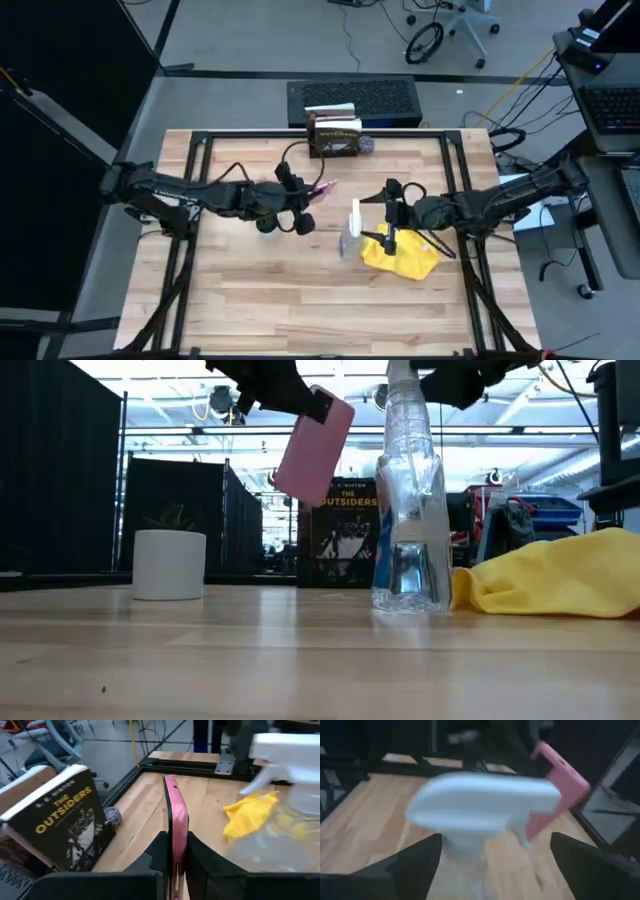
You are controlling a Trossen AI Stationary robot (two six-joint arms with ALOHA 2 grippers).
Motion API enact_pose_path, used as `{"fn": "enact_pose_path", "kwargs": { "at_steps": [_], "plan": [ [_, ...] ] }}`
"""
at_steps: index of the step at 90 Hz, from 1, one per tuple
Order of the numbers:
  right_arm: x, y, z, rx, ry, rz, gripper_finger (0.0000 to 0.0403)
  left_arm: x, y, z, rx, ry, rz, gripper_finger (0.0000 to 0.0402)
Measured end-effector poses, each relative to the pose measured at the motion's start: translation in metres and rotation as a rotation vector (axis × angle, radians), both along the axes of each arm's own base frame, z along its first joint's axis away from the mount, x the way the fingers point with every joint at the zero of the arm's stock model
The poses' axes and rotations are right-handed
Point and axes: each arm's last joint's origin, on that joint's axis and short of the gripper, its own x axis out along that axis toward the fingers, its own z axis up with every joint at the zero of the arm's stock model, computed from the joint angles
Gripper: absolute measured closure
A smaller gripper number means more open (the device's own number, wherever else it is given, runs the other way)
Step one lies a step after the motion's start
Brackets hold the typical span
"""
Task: Apply microfiber cloth
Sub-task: Spray the back of the cellphone using the spray bottle
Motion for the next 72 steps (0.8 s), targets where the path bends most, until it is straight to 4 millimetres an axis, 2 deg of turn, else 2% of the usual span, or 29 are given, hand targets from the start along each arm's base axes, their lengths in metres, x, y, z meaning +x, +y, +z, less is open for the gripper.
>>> {"fn": "enact_pose_path", "kwargs": {
  "at_steps": [17,38,72],
  "plan": [
    [0.002,0.001,-0.001,0.003,0.002,0.027,0.0045,0.001,0.008,0.0,-0.013,-0.003,-0.003,0.0386],
    [0.019,-0.005,-0.012,-0.03,0.0,-0.02,0.0045,0.005,0.019,-0.001,-0.015,-0.017,-0.019,0.0386],
    [0.025,-0.004,-0.01,-0.071,-0.059,-0.01,0.0046,0.022,0.038,0.001,-0.015,-0.167,-0.147,0.0386]
  ]
}}
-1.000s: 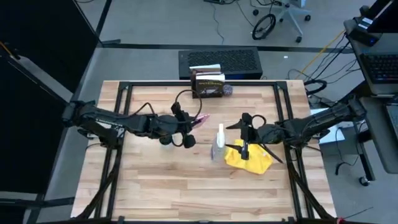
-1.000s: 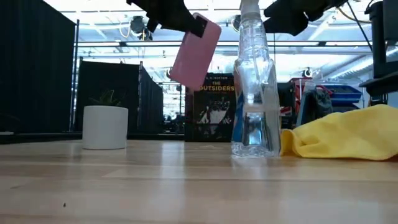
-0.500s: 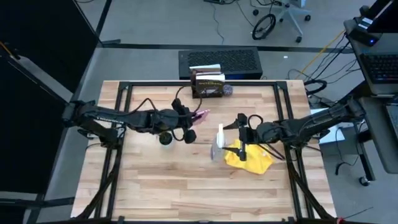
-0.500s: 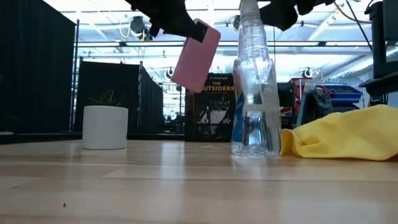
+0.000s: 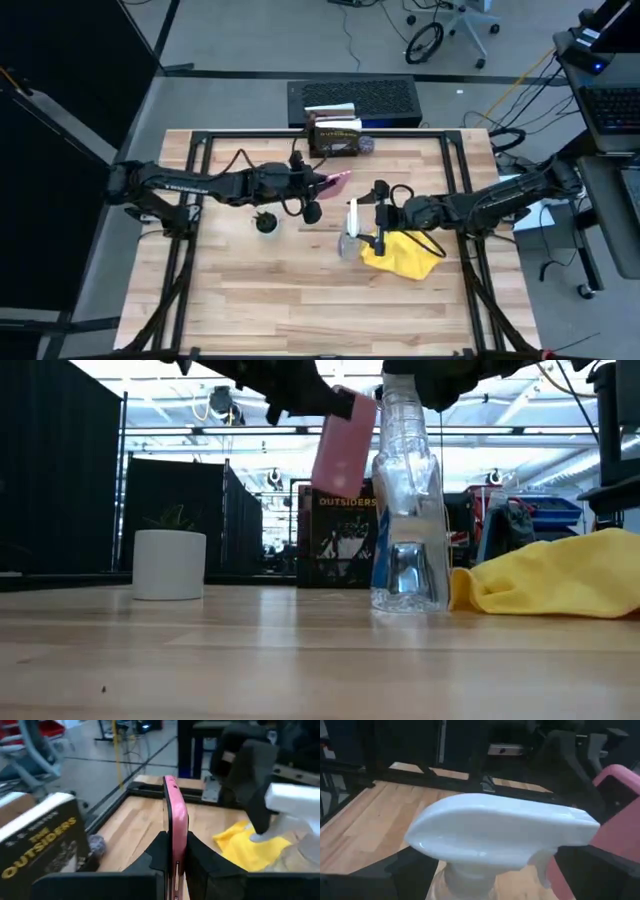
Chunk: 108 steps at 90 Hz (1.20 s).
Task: Apply microfiber cloth
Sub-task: Spray the back of the cellphone using the spray bottle
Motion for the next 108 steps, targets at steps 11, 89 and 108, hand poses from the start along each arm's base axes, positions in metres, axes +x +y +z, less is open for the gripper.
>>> {"fn": "enact_pose_path", "kwargs": {
  "at_steps": [11,89,108],
  "plan": [
    [0.0,0.0,0.0,0.004,0.002,-0.001,0.0046,0.007,0.009,0.0,0.008,-0.067,-0.047,0.0386],
    [-0.001,0.0,-0.001,0.008,0.014,0.005,0.0168,0.018,0.012,0.006,-0.01,-0.262,-0.208,0.0386],
    [-0.001,0.0,-0.001,-0.003,0.02,-0.001,0.0149,0.018,0.012,0.006,-0.01,-0.263,-0.208,0.0386]
  ]
}}
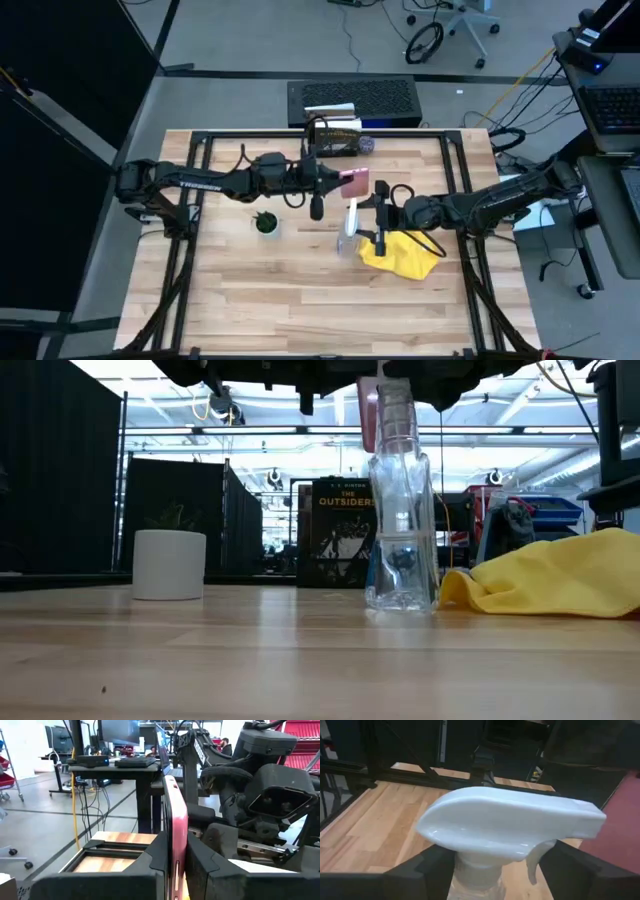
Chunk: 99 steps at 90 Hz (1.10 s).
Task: Apply microfiber cloth
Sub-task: Spray the back of the cellphone using the spray bottle
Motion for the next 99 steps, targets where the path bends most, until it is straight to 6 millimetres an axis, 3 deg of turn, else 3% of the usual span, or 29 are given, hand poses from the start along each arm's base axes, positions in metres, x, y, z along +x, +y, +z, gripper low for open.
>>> {"fn": "enact_pose_path", "kwargs": {
  "at_steps": [16,39,74,99],
  "plan": [
    [-0.001,0.0,-0.002,-0.011,0.028,-0.002,0.0105,0.0,0.0,0.0,0.007,0.001,0.0,0.0386],
    [-0.018,-0.005,0.002,0.005,0.1,-0.015,0.0057,-0.001,0.005,-0.001,0.006,0.012,0.021,0.0386],
    [-0.047,-0.011,0.019,0.016,0.089,-0.017,0.0051,-0.002,0.012,-0.002,0.002,0.03,0.047,0.0386],
    [-0.073,-0.017,0.033,0.103,0.05,-0.031,0.0051,-0.017,0.01,0.015,0.046,0.033,0.079,0.0386]
  ]
}}
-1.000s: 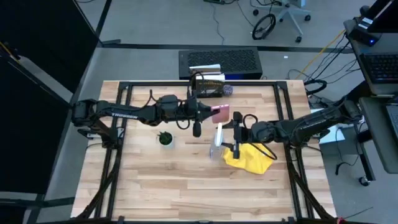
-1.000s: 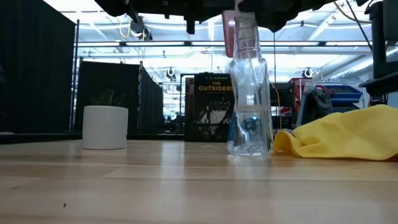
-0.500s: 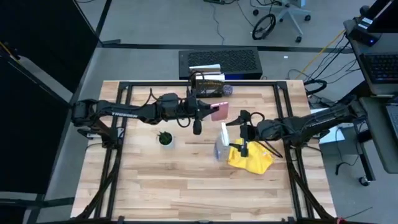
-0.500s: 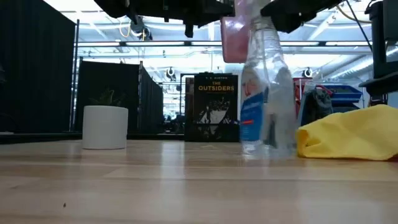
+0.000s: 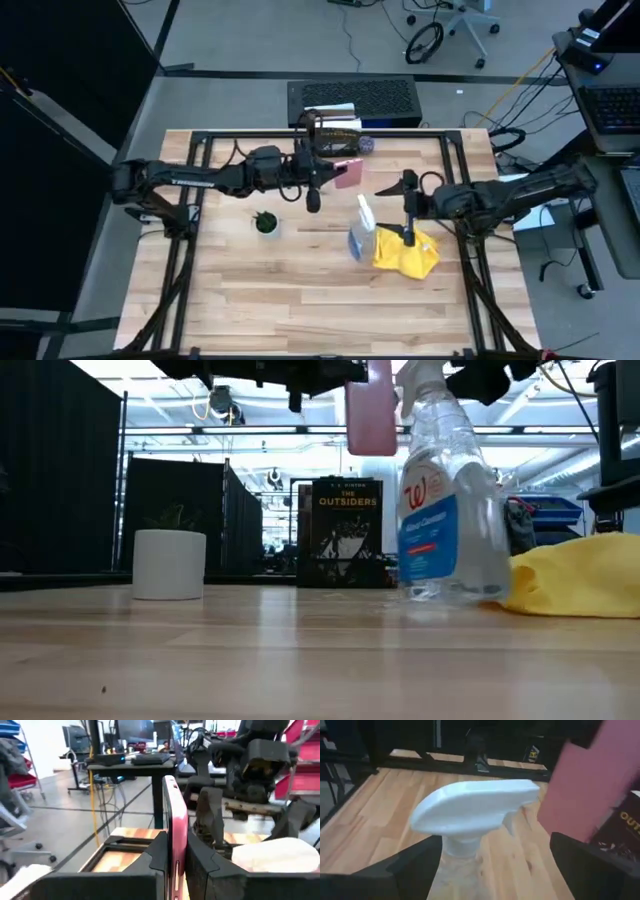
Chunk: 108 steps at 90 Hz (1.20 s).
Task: Apply microfiber cloth
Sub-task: Spray the back of the cellphone using the spray bottle, then wipe the back of the cellphone with a microfiber cloth
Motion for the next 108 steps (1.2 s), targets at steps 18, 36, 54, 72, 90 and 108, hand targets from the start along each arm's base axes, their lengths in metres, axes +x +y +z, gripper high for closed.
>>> {"fn": "enact_pose_path", "kwargs": {
  "at_steps": [18,36,54,72,90,108],
  "plan": [
    [-0.005,-0.002,0.003,0.01,-0.012,-0.009,0.0051,-0.006,-0.006,0.004,-0.004,0.032,-0.001,0.0386],
    [-0.009,-0.002,0.001,0.032,0.023,-0.016,0.0051,-0.01,-0.01,-0.002,-0.078,0.116,0.005,0.0386],
    [-0.029,0.003,0.002,0.213,0.132,-0.04,0.0051,-0.021,-0.039,-0.004,-0.267,0.224,-0.011,0.0386],
    [-0.03,0.023,-0.019,0.315,0.232,-0.004,0.0051,-0.021,-0.092,-0.034,-0.489,0.432,-0.054,0.0386],
    [-0.026,0.038,-0.046,0.306,0.291,-0.014,0.0051,-0.03,-0.144,-0.07,-0.672,0.501,-0.022,0.0386],
    [-0.02,0.043,-0.053,0.291,0.303,-0.007,0.0051,-0.036,-0.185,-0.11,-0.941,0.376,0.049,0.0386]
  ]
}}
